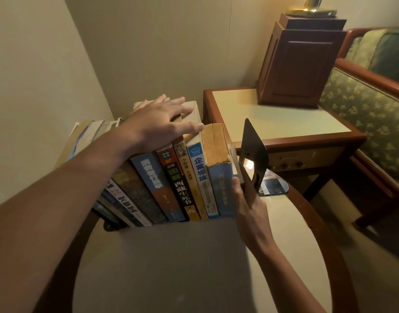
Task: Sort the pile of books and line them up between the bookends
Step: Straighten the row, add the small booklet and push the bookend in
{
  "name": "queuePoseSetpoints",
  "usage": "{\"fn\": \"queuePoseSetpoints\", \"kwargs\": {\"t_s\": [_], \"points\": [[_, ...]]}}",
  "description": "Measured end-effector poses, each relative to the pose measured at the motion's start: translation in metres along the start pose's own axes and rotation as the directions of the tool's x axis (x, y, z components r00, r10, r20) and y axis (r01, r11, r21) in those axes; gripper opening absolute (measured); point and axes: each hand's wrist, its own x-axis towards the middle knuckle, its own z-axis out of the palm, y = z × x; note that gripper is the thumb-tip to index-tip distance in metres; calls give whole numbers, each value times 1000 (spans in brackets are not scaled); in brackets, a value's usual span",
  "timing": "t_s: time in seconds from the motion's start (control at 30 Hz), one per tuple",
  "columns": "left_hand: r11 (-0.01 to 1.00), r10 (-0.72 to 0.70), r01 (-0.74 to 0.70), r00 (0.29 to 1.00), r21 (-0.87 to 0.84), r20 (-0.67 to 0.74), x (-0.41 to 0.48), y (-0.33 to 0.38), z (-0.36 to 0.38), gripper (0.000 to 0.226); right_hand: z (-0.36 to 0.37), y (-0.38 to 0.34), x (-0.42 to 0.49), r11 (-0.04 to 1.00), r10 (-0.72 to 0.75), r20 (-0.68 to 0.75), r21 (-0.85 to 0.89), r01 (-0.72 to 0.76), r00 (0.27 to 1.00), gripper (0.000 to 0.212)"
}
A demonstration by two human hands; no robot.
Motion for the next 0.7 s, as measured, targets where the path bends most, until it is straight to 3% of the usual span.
{"fn": "queuePoseSetpoints", "kwargs": {"t_s": [0.13,0.2,0.3,0.47,0.6,0.7], "points": [[1000,0,0,1000,-7,0,-1,-3,0,97,-6,15,0,988,10,63,-155,-1,998,60],[1000,-2,2,1000,-10,-7,0,-2,0,94,-7,14,2,980,10,67,-201,3,998,50],[1000,10,-10,1000,-6,-10,2,0,0,99,-5,10,5,991,63,82,-121,-53,995,27],[1000,11,-12,1000,-22,-20,6,3,2,91,-1,4,13,998,65,111,-25,-63,992,21],[1000,7,-8,1000,-30,-26,6,2,2,92,-4,1,17,996,76,110,-65,-69,991,28],[999,17,-18,1000,-29,-25,4,5,2,94,-12,3,14,990,77,95,-123,-65,993,55]]}}
